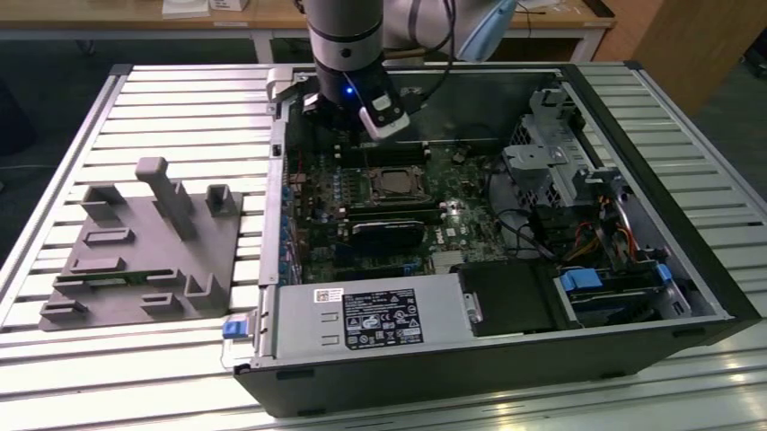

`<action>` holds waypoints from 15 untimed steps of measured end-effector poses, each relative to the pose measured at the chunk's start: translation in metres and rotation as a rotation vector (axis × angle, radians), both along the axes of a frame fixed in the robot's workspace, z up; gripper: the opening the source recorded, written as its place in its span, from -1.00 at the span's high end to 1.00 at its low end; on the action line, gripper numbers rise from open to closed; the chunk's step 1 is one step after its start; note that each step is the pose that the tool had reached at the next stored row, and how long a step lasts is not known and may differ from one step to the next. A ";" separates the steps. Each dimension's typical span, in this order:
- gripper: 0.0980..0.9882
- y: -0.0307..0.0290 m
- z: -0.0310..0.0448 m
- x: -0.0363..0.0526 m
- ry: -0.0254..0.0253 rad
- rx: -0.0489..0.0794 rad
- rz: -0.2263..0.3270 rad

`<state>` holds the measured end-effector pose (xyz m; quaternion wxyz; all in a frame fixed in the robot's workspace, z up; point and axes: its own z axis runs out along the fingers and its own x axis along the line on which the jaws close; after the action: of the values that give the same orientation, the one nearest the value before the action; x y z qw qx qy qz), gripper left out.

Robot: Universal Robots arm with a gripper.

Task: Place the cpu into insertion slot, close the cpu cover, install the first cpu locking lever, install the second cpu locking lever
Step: 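Install the first cpu locking lever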

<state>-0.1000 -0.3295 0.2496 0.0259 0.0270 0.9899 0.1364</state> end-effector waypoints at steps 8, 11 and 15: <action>0.98 0.0001 -0.0013 0.0244 0.0000 0.000 0.000; 0.98 0.0001 -0.0014 0.0310 0.0000 -0.001 0.000; 0.98 0.0002 -0.0015 0.0323 -0.0007 -0.012 0.000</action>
<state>-0.0677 -0.3294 0.2481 0.0264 0.0269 0.9908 0.1303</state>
